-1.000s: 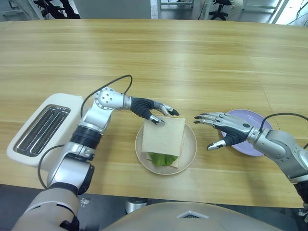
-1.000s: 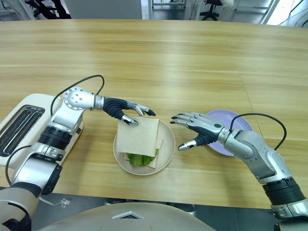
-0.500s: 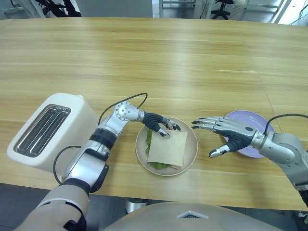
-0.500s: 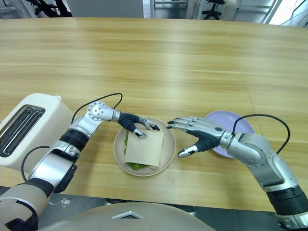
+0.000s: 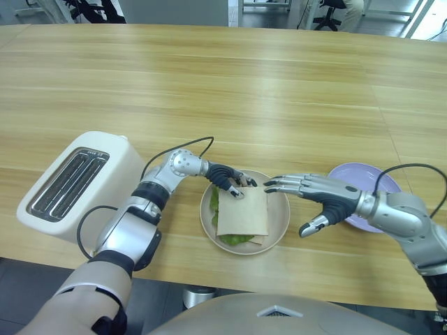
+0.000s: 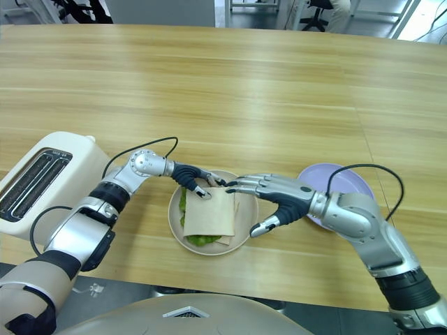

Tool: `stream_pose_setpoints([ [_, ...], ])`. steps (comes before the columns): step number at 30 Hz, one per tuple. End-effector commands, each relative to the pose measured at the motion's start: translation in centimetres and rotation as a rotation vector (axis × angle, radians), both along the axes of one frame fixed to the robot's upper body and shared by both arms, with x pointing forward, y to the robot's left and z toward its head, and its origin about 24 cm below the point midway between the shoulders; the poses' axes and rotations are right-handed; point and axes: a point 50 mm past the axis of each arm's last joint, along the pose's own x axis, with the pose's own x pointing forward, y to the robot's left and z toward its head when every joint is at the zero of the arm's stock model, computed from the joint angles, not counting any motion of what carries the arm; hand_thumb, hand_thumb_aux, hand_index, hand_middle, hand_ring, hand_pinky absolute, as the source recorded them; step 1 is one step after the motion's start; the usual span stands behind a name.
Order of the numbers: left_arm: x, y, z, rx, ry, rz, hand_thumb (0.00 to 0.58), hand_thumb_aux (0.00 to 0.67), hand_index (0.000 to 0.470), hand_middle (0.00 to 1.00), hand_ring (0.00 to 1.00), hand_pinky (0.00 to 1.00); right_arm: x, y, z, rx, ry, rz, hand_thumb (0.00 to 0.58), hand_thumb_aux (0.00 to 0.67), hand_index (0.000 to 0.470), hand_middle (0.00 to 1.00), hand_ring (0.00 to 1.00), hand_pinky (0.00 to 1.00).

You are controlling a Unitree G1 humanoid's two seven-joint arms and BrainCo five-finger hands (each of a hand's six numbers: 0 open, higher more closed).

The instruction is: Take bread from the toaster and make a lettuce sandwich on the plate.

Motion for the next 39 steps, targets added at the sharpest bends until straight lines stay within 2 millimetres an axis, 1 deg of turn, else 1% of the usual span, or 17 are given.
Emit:
stream_pose_setpoints([
  [1, -0.2, -0.1, -0.8, 0.049, 0.019, -0.009, 0.580, 0.670, 0.460, 0.00, 0.00, 0.00, 0.3, 1.0, -1.4, -0.031, 0.044, 0.055, 0.000, 0.000, 0.000, 0.00, 0.00, 0.00],
  [6, -0.1, -0.7, -0.8, 0.046, 0.007, -0.012, 0.580, 0.670, 0.460, 0.00, 0.00, 0.00, 0.7, 2.0, -2.7, -0.057, 0.096, 0.112, 0.000, 0.000, 0.000, 0.00, 0.00, 0.00],
  [9, 0.0, -1.1, -0.6, 0.037, -0.017, -0.009, 0.580, 0.670, 0.460, 0.00, 0.00, 0.00, 0.9, 2.3, -4.0, -0.086, 0.136, 0.128, 0.000, 0.000, 0.000, 0.00, 0.00, 0.00],
  [10, 0.0, -1.2, -0.6, 0.033, -0.024, -0.011, 0.511, 0.439, 0.301, 0.00, 0.00, 0.00, 0.8, 2.4, -4.7, -0.098, 0.164, 0.136, 0.000, 0.000, 0.000, 0.00, 0.00, 0.00],
  [11, 0.0, -1.5, -0.4, 0.022, -0.029, -0.016, 0.458, 0.363, 0.249, 0.00, 0.00, 0.00, 0.6, 2.4, -5.2, -0.106, 0.190, 0.142, 0.000, 0.000, 0.000, 0.00, 0.00, 0.00],
  [12, 0.0, -1.6, -0.3, 0.014, -0.033, -0.019, 0.458, 0.363, 0.249, 0.00, 0.00, 0.00, 0.5, 2.4, -5.6, -0.110, 0.206, 0.146, 0.000, 0.000, 0.000, 0.00, 0.00, 0.00],
  [13, 0.0, -1.7, -0.2, 0.006, -0.038, -0.022, 0.104, 0.063, 0.043, 0.00, 0.00, 0.00, 0.4, 2.5, -5.8, -0.113, 0.223, 0.149, 0.000, 0.000, 0.000, 0.00, 0.00, 0.00],
  [14, 0.0, -1.8, -0.1, -0.001, -0.045, -0.023, 0.104, 0.063, 0.043, 0.00, 0.00, 0.00, 0.4, 2.5, -6.0, -0.116, 0.233, 0.152, 0.000, 0.000, 0.000, 0.00, 0.00, 0.00],
  [15, 0.1, -1.9, 0.0, -0.006, -0.055, -0.024, 0.000, 0.000, 0.000, 0.00, 0.00, 0.00, 0.3, 2.5, -6.2, -0.119, 0.241, 0.152, 0.000, 0.000, 0.000, 0.00, 0.00, 0.00],
  [20, 0.5, -2.2, 1.1, -0.041, -0.102, -0.011, 0.000, 0.000, 0.000, 0.00, 0.00, 0.00, 0.4, 2.5, -6.9, -0.115, 0.282, 0.145, 0.000, 0.000, 0.000, 0.00, 0.00, 0.00],
  [24, 0.5, -2.0, 1.3, -0.042, -0.122, -0.009, 0.000, 0.000, 0.000, 0.00, 0.00, 0.00, 0.4, 2.6, -7.5, -0.119, 0.306, 0.146, 0.000, 0.000, 0.000, 0.00, 0.00, 0.00],
  [26, 0.6, -1.8, 1.5, -0.043, -0.148, 0.008, 0.000, 0.000, 0.000, 0.00, 0.00, 0.00, 0.4, 2.7, -7.8, -0.124, 0.314, 0.153, 0.000, 0.000, 0.000, 0.00, 0.00, 0.00],
  [29, 1.3, -1.7, 2.3, -0.056, -0.214, 0.061, 0.000, 0.000, 0.000, 0.00, 0.00, 0.00, 0.4, 3.0, -8.0, -0.120, 0.323, 0.164, 0.000, 0.000, 0.000, 0.00, 0.00, 0.00],
  [32, 2.5, -1.6, 3.6, -0.080, -0.342, 0.164, 0.000, 0.000, 0.000, 0.00, 0.00, 0.00, 0.3, 3.1, -8.1, -0.119, 0.328, 0.170, 0.000, 0.000, 0.000, 0.00, 0.00, 0.00],
  [35, 3.7, -1.5, 5.6, -0.162, -0.521, 0.291, 0.000, 0.000, 0.000, 0.00, 0.00, 0.00, 0.3, 3.2, -8.3, -0.121, 0.331, 0.172, 0.000, 0.000, 0.000, 0.00, 0.00, 0.00],
  [39, 3.5, -1.6, 7.4, -0.300, -0.665, 0.368, 0.000, 0.000, 0.000, 0.00, 0.00, 0.00, 0.3, 3.3, -8.4, -0.121, 0.334, 0.177, 0.000, 0.000, 0.000, 0.00, 0.00, 0.00],
])
